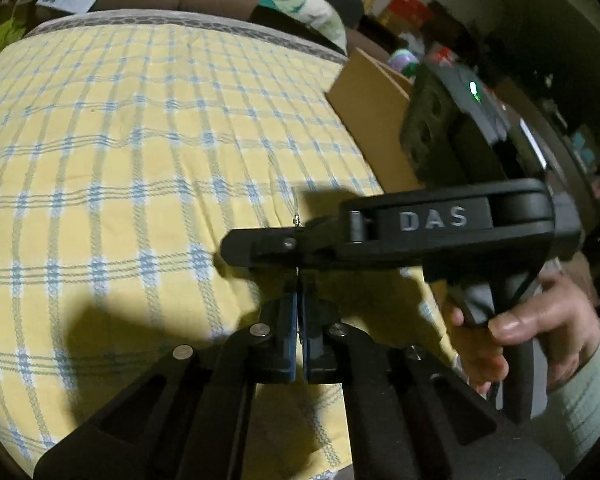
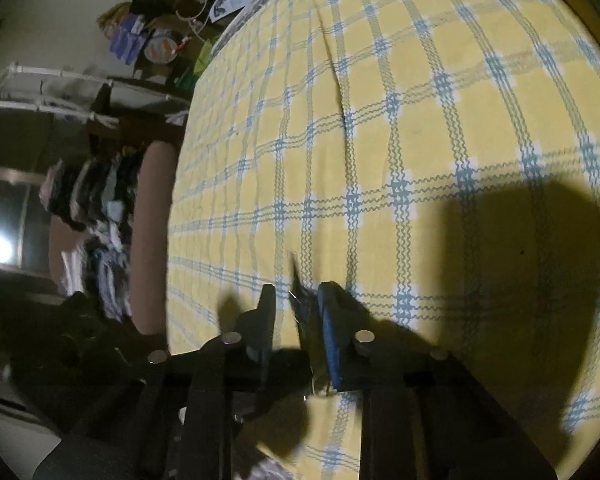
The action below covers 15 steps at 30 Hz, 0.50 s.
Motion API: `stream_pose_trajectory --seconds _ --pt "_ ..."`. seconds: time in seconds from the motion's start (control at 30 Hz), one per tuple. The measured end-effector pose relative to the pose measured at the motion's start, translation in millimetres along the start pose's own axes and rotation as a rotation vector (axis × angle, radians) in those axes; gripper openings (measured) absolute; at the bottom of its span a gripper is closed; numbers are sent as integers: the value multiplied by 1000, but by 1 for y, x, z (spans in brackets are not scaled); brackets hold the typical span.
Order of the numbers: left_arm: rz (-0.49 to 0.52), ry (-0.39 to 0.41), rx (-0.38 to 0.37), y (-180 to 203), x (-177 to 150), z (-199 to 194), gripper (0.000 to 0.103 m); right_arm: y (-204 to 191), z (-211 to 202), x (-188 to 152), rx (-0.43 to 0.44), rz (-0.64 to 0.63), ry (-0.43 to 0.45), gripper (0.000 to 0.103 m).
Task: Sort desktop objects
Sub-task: 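Roll the right tool and close it on the scissors blades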
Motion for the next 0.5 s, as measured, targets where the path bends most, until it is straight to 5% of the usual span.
stream_pose_trajectory --seconds 0.1,0.23,0.5 --pt "26 -2 56 -2 0 2 3 -3 1 0 -74 -72 -12 5" --pt "39 -8 79 -3 -2 8 5 -5 1 -3 -118 -117 -3 4" --pt "9 12 48 -2 4 3 0 -14 -4 -9 -47 -94 14 8"
Point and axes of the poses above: each gripper's, at about its wrist camera, not at the fingertips, and z roughly the way its jaws point, y to its right, x to its top, the point moved 9 cm from there along z, roughly the way its jaws point, and after that the axes turned 6 degrees about -z, right-handed, at the moved point
